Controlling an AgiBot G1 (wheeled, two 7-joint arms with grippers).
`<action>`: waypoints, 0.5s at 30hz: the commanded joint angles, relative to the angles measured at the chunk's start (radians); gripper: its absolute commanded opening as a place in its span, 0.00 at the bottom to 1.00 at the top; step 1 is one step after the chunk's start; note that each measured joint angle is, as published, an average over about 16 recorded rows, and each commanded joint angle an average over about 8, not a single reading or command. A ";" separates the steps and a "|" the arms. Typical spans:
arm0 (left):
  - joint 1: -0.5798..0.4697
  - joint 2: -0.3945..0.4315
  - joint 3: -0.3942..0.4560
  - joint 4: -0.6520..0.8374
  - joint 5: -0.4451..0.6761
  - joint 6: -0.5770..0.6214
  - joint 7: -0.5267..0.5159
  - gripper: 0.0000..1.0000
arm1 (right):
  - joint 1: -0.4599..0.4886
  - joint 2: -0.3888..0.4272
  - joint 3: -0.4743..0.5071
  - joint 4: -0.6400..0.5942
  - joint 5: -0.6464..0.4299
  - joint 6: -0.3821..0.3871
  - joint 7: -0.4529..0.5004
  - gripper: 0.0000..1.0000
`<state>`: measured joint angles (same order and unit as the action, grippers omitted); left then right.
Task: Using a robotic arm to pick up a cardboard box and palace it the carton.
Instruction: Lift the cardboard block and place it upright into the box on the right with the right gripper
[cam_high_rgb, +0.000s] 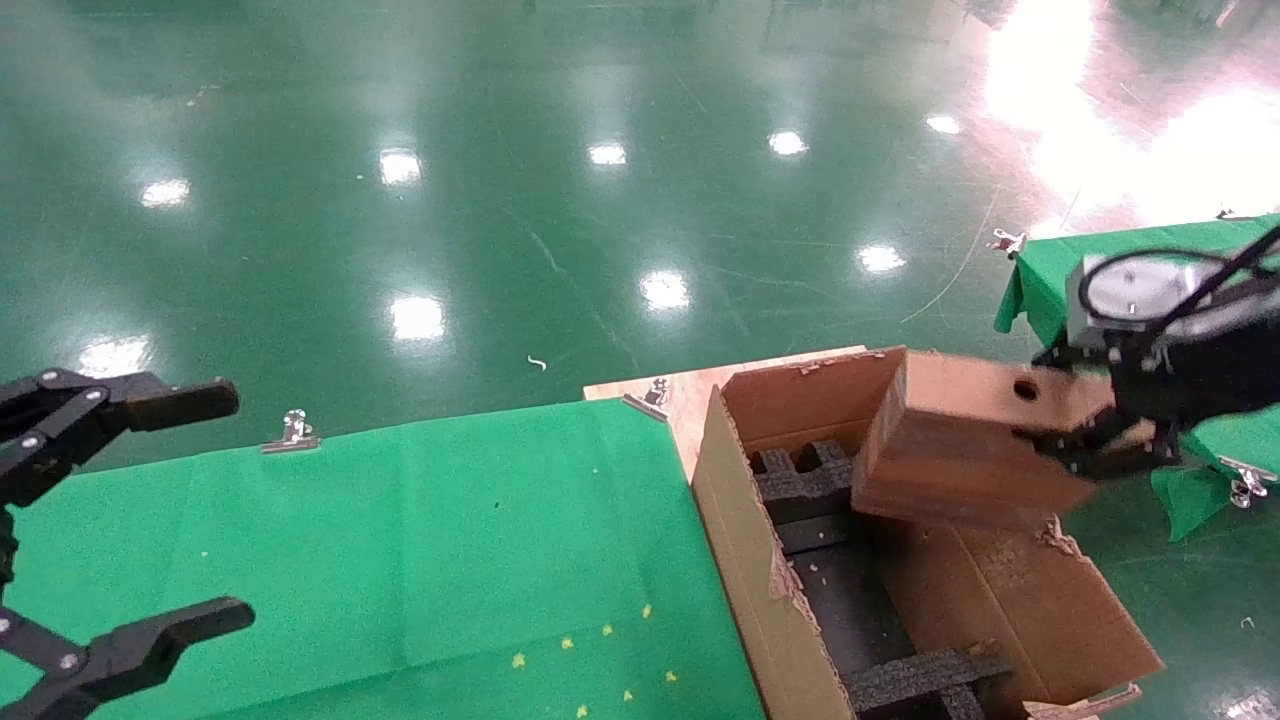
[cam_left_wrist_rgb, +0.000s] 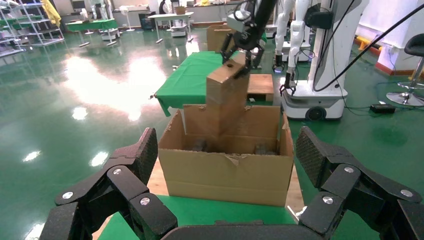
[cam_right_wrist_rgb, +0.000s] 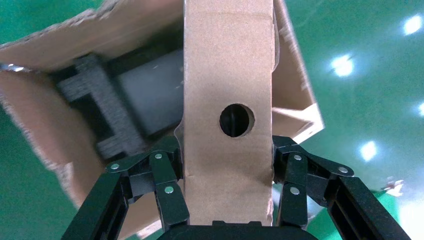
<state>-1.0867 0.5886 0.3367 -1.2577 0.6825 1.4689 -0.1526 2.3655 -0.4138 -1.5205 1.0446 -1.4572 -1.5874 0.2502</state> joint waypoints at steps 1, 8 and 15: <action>0.000 0.000 0.000 0.000 0.000 0.000 0.000 1.00 | 0.005 0.022 -0.024 0.026 -0.002 0.002 0.022 0.00; 0.000 0.000 0.000 0.000 0.000 0.000 0.000 1.00 | 0.008 0.026 -0.056 0.063 -0.019 0.001 0.033 0.00; 0.000 0.000 0.000 0.000 0.000 0.000 0.000 1.00 | -0.016 0.028 -0.060 0.040 0.005 0.035 0.107 0.00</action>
<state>-1.0866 0.5885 0.3367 -1.2574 0.6821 1.4687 -0.1524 2.3445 -0.3844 -1.5817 1.0853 -1.4532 -1.5426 0.3987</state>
